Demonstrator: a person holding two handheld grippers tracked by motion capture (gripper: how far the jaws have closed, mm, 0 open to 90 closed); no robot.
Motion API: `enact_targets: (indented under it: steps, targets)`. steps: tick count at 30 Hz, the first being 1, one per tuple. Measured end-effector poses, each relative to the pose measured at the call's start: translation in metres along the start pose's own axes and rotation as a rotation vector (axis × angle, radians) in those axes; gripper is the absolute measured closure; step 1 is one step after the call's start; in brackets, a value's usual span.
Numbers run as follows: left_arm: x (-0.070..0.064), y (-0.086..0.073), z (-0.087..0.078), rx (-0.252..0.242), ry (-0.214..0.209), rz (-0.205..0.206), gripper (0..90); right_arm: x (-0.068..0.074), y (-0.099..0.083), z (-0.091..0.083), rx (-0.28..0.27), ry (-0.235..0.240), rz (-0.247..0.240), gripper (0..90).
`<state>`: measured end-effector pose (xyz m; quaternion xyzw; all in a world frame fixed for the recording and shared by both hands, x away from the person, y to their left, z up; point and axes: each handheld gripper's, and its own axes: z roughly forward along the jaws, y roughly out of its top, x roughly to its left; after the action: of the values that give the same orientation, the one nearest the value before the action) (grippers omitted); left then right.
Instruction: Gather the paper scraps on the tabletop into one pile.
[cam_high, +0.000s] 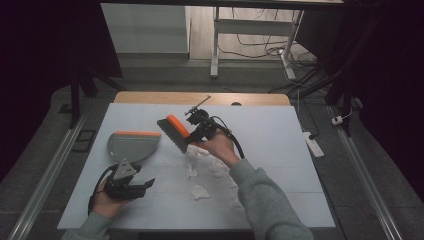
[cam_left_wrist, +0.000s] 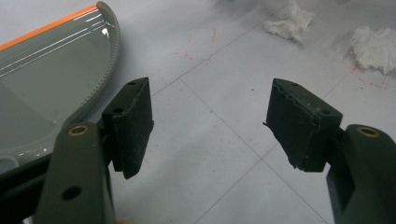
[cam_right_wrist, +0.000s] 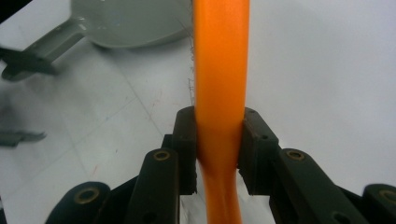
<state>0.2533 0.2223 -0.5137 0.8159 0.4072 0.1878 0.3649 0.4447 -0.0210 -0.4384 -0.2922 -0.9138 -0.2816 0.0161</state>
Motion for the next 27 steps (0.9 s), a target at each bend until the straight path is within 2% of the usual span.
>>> enact_targets:
  steps: [3, 5, 7, 10, 13, 15, 17, 19, 21, 27]
  targets:
    - [0.000, 0.000, -0.001, -0.005, 0.001, 0.001, 32.3, -0.010, -0.003, 0.018, 0.049, -0.014, 0.054, 70.5]
    - [0.000, -0.001, -0.002, -0.008, 0.001, 0.001, 32.3, -0.019, -0.010, 0.023, 0.064, -0.022, 0.102, 70.5]
    - [0.001, -0.001, -0.002, -0.008, 0.001, 0.003, 32.3, -0.028, -0.018, 0.020, 0.058, -0.027, 0.154, 70.5]
    - [0.001, -0.001, -0.003, -0.009, -0.001, 0.006, 32.3, -0.041, -0.035, 0.011, 0.070, -0.001, 0.229, 70.5]
    - [0.000, 0.000, -0.002, -0.008, -0.005, 0.011, 32.4, -0.049, -0.052, -0.002, 0.075, -0.008, 0.271, 70.5]
    - [-0.001, 0.000, -0.002, -0.005, -0.006, 0.015, 32.4, -0.053, -0.061, -0.012, 0.079, -0.029, 0.284, 70.5]
    - [-0.001, 0.001, -0.001, -0.004, -0.008, 0.016, 32.4, -0.054, -0.066, -0.022, 0.078, -0.042, 0.283, 70.5]
    - [-0.001, 0.001, -0.001, -0.002, -0.008, 0.019, 32.4, -0.052, -0.068, -0.033, 0.064, -0.065, 0.258, 70.5]
    - [-0.001, 0.001, -0.001, -0.002, -0.007, 0.017, 32.4, -0.047, -0.067, -0.046, 0.029, -0.044, 0.241, 70.5]
    - [0.000, 0.000, -0.002, -0.003, -0.001, 0.011, 32.3, -0.014, -0.057, -0.071, -0.038, -0.026, 0.115, 70.5]
